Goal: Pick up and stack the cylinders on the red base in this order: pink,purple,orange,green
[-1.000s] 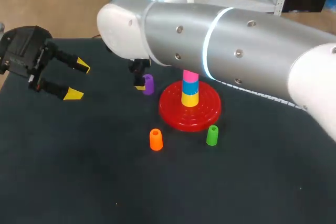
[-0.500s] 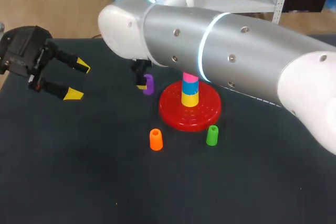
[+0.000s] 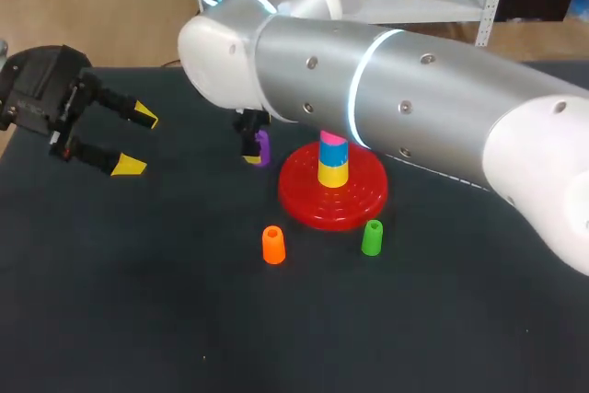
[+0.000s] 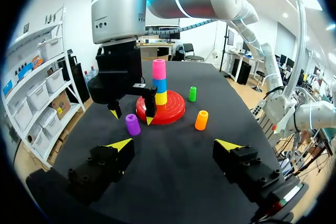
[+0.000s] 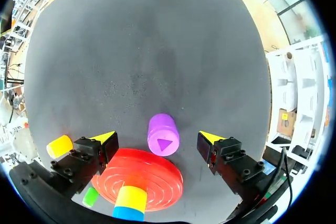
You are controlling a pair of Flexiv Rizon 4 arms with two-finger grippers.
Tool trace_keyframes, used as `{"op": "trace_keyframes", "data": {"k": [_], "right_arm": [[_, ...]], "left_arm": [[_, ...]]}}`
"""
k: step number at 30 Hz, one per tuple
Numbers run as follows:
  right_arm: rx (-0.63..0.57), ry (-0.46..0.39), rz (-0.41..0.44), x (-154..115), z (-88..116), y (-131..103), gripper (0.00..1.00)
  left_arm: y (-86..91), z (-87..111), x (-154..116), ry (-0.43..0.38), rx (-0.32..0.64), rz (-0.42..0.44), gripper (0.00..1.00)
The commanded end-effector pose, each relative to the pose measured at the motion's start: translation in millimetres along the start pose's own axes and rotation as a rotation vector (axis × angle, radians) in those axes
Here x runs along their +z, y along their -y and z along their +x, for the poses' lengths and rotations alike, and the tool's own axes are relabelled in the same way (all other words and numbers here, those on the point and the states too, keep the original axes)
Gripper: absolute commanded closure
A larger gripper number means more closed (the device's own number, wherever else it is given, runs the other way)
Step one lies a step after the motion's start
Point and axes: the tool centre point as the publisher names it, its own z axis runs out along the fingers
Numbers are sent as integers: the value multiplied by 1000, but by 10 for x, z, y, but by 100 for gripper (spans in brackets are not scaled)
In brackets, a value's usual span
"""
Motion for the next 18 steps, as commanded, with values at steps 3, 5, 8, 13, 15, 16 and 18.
{"op": "trace_keyframes", "data": {"k": [3,5,8,13,15,16,18], "right_arm": [[-4,6,-1,6,-2,-2,0],[-3,7,-1,6,-3,-3,0],[1,7,-3,5,3,-9,0],[1,11,-7,-2,10,-21,0],[0,12,-8,-2,9,-23,11],[0,13,-8,1,6,-25,30],[0,11,-9,11,2,-30,65]], "left_arm": [[0,8,-1,2,2,-1,0],[0,8,-1,2,2,-1,0],[0,8,-1,2,2,-1,0],[0,8,-1,2,2,-1,0],[0,8,-1,2,2,-1,0],[0,8,-1,2,2,-1,0],[0,8,-1,2,2,-1,0]]}}
